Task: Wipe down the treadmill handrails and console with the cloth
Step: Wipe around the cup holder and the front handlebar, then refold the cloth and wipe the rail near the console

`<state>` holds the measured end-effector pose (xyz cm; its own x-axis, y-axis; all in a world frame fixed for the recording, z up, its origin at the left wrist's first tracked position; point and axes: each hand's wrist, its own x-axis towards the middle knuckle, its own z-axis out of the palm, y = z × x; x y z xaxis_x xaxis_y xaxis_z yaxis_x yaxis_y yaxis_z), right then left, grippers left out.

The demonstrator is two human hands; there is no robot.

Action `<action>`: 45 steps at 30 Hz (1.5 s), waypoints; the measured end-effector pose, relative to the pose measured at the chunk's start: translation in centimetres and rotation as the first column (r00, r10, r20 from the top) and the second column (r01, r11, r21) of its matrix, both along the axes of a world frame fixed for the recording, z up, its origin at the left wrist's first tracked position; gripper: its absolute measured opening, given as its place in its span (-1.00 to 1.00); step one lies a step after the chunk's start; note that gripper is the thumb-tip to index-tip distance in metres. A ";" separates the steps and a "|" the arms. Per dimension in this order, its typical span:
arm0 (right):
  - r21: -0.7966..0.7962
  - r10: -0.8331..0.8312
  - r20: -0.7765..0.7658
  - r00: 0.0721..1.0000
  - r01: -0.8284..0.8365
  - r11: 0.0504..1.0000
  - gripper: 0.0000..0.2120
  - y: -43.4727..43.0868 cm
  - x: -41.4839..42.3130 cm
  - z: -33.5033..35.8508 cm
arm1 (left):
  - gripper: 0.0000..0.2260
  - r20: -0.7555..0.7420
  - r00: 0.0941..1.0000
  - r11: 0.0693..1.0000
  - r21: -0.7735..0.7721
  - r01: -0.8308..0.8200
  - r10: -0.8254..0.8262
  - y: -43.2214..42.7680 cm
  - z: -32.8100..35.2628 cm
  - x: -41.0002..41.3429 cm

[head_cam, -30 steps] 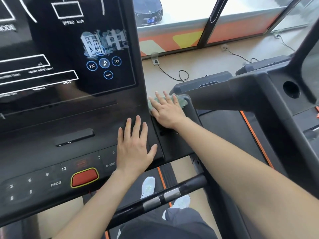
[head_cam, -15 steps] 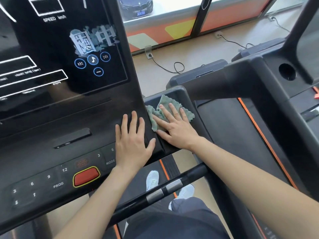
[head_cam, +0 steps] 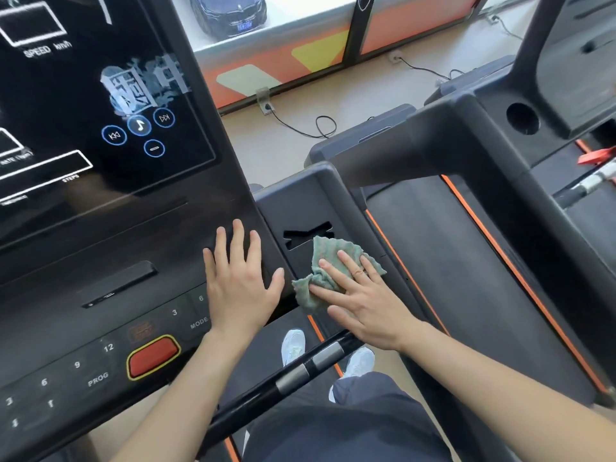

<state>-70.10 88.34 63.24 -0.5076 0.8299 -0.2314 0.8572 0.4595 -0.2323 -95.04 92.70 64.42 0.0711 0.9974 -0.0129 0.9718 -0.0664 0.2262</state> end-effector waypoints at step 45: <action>-0.203 -0.933 -0.001 0.360 0.913 0.353 -0.18 -17.8 7.7 1.0 | -0.40 0.175 0.191 0.201 0.042 0.979 -0.966 -4.9 -3.0 20.5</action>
<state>-62.43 70.56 64.20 0.5310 0.7497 -0.3950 0.6845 -0.6543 -0.3216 -74.55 87.79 61.43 0.9906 0.1301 0.0412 0.1039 -0.9150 0.3899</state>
